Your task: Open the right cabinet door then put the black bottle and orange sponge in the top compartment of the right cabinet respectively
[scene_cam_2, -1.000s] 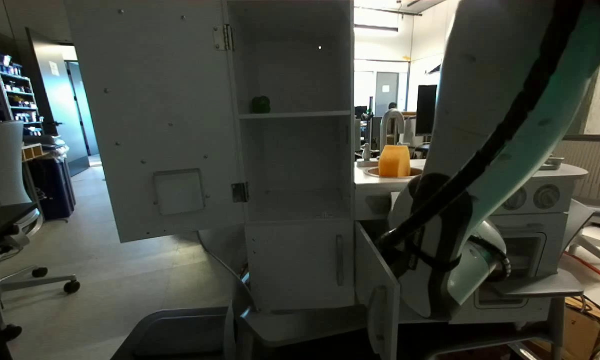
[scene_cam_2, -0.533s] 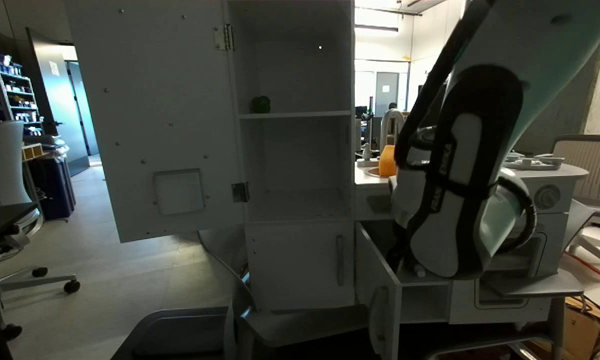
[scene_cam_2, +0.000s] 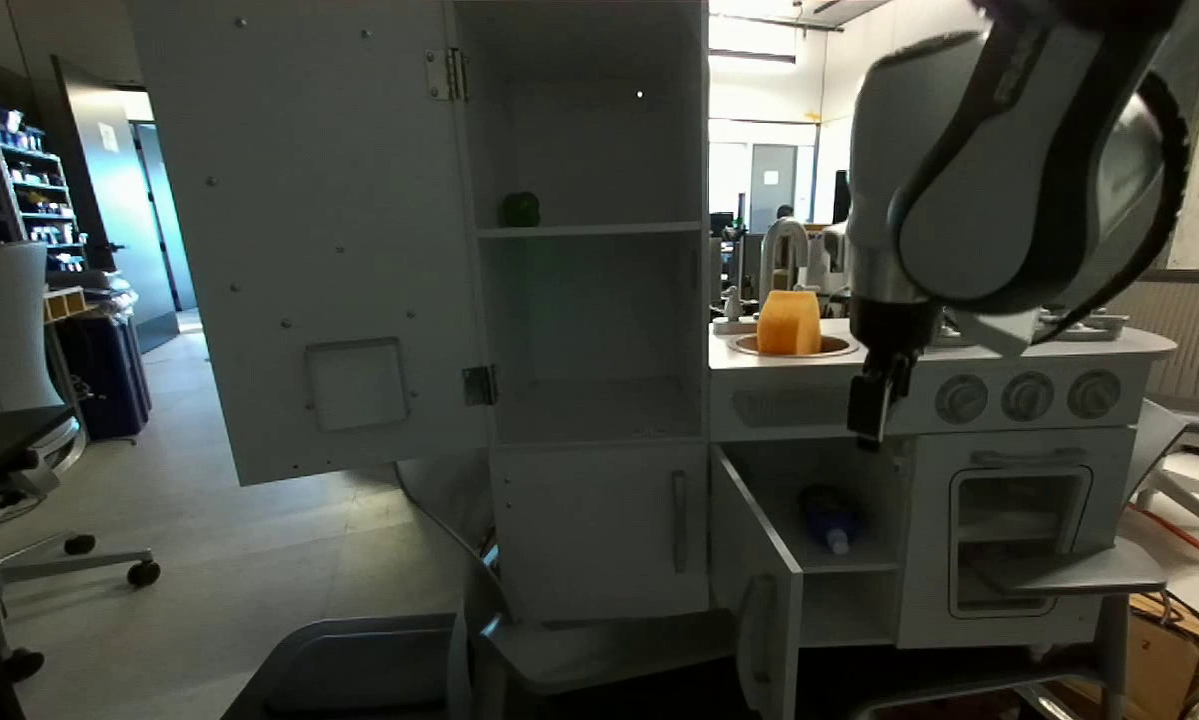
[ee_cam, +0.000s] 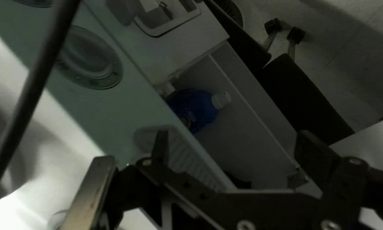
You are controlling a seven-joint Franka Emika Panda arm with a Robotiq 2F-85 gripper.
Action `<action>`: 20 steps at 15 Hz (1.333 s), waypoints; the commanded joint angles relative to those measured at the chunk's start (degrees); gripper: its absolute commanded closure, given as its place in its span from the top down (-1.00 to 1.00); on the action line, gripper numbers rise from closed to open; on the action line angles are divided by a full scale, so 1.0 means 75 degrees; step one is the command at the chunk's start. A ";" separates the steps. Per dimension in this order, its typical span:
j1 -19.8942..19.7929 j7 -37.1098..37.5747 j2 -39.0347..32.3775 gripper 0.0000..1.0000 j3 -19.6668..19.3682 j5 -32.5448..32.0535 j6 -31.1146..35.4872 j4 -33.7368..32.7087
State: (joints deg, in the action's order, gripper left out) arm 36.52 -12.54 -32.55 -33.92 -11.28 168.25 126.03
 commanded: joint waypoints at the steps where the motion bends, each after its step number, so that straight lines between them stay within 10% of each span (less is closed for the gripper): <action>1: -0.0048 -0.0425 0.1815 1.00 -0.0111 -0.0068 -0.1239 0.0244; 9: -0.3716 0.0552 0.2216 1.00 0.3275 0.0593 -0.3577 -0.2065; 20: -0.4444 0.2998 -0.0374 1.00 0.4133 0.1748 -0.4831 -0.5252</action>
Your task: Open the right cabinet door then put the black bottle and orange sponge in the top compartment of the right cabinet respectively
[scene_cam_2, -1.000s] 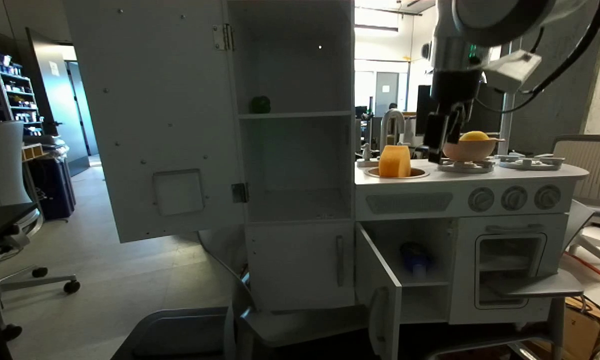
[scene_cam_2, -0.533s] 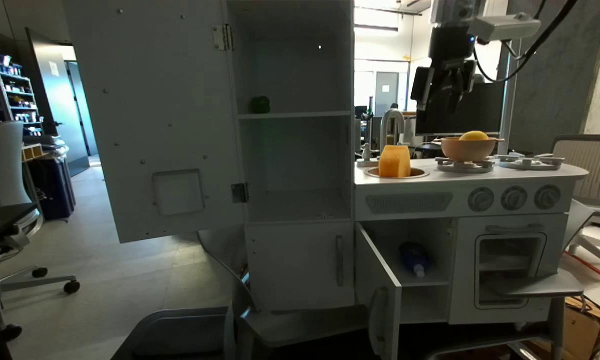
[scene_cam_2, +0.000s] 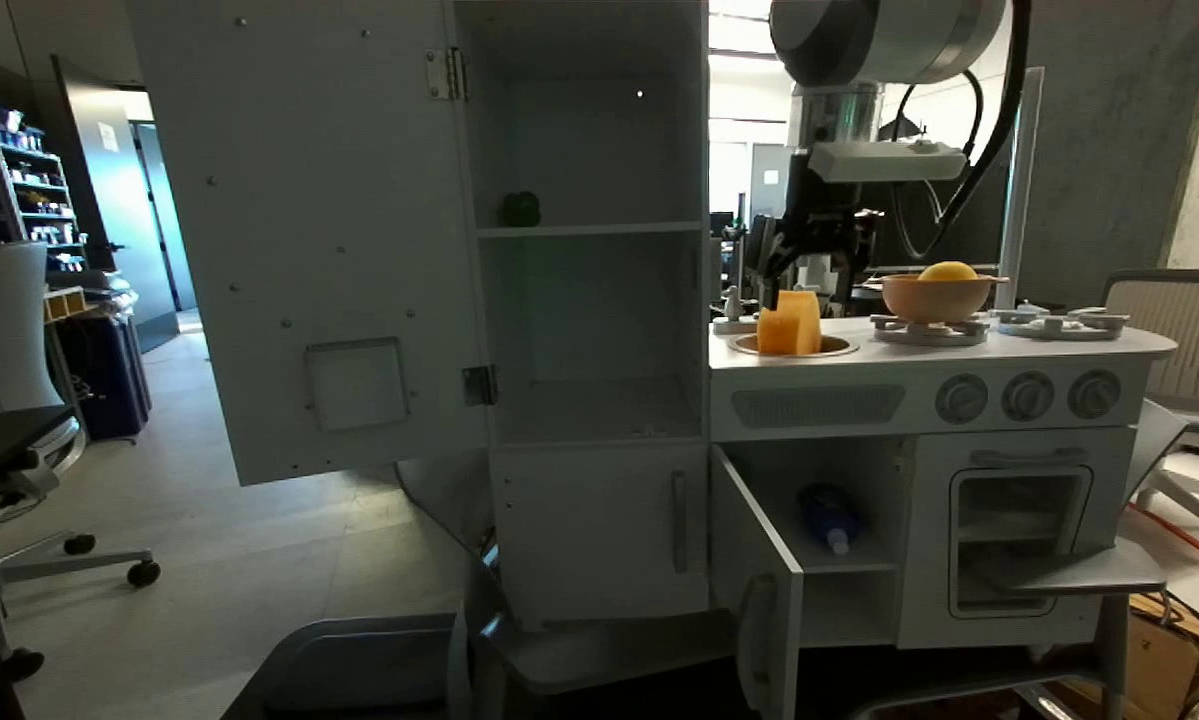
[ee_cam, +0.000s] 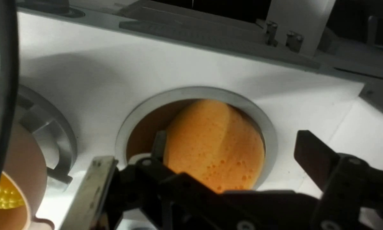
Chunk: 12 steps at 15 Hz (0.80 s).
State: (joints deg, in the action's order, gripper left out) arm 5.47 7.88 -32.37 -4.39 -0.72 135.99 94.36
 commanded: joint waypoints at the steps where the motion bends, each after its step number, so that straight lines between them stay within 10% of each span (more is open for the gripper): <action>1: -0.0393 0.0307 -0.0545 1.00 0.0191 0.0406 -0.0413 -0.1180; 12: -0.0403 0.1468 -0.1727 1.00 0.0000 0.0304 -0.1038 -0.2764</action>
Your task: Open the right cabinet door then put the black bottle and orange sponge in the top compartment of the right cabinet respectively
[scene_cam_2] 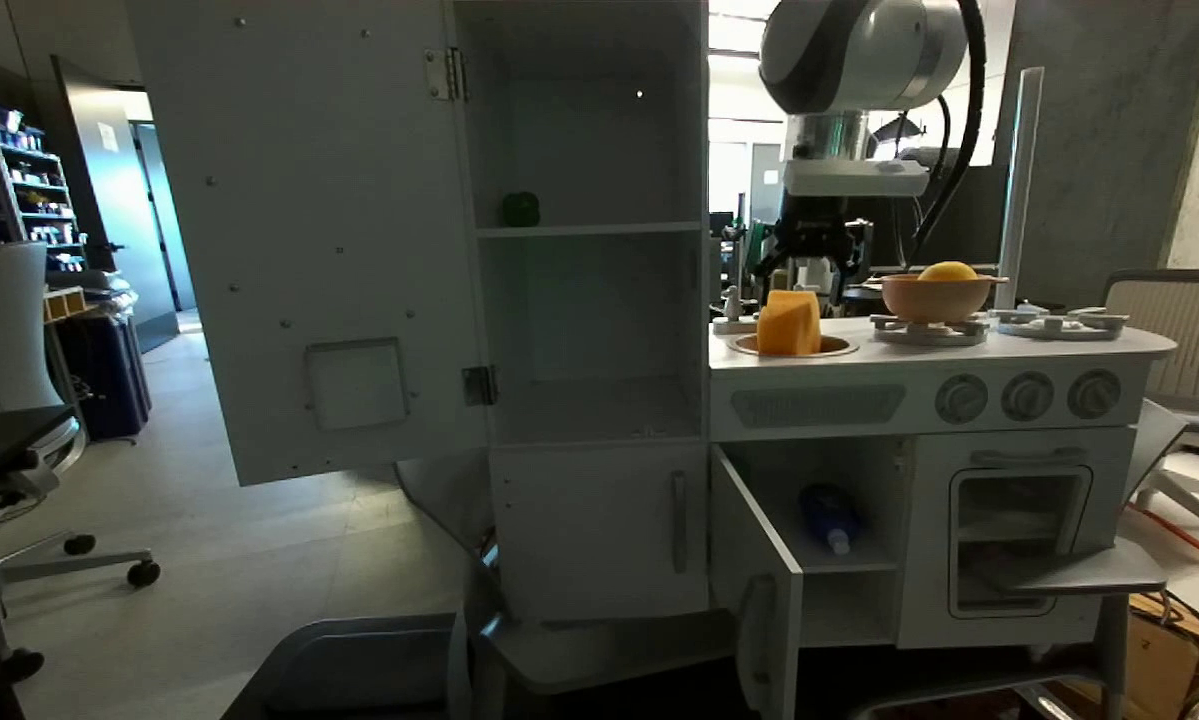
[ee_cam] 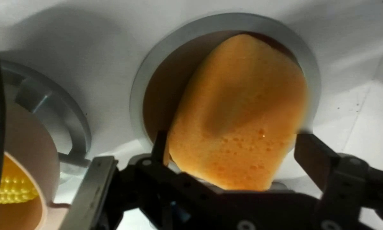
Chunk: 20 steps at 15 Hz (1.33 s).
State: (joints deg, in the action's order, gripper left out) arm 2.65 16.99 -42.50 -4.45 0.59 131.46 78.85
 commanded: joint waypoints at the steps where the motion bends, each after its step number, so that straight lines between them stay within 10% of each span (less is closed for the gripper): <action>1: -0.0091 0.0243 -0.0506 1.00 0.0026 0.0169 -0.0344 -0.0750; 16: -0.0006 0.0593 -0.1229 1.00 -0.0014 0.0100 -0.0365 -0.1365; 20: 0.0007 0.0546 -0.1282 0.12 -0.0047 0.0046 -0.0302 -0.1345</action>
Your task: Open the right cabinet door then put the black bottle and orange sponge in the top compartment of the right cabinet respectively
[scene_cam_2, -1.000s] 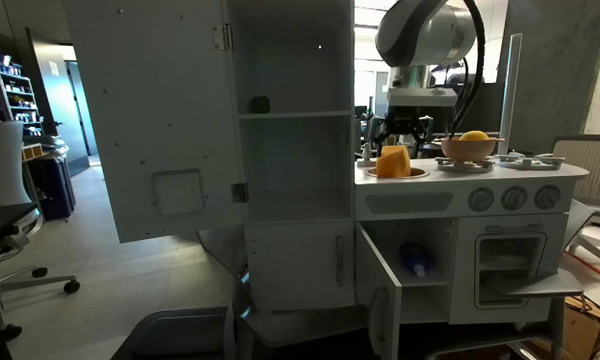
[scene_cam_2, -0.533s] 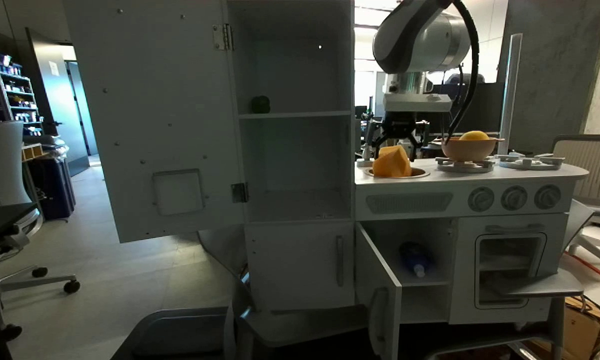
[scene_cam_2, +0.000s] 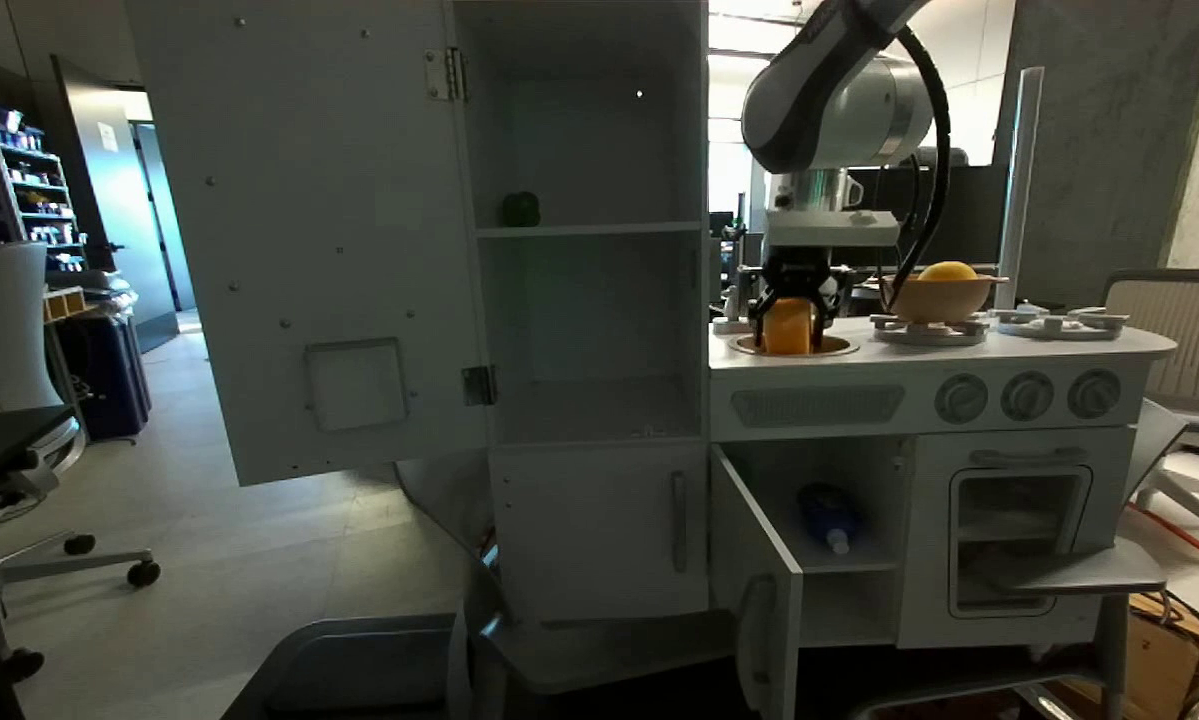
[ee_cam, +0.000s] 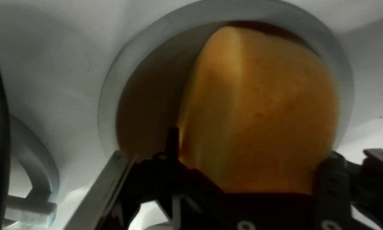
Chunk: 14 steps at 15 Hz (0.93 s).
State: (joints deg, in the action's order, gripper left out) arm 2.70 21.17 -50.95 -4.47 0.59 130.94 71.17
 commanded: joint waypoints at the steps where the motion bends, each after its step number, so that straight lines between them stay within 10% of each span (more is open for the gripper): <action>1: 0.0022 -0.0070 -0.0092 -0.02 -0.0076 -0.0021 -0.0210 -0.0260; 8: -0.0031 -0.1009 0.0350 -0.96 -0.0198 -0.0418 -0.0253 0.0209; 14: -0.0039 -0.1817 0.1334 -0.93 -0.0151 -0.0811 -0.0222 0.1042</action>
State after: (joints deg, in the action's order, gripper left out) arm 2.64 10.81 -46.91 -5.81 -3.81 130.01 73.46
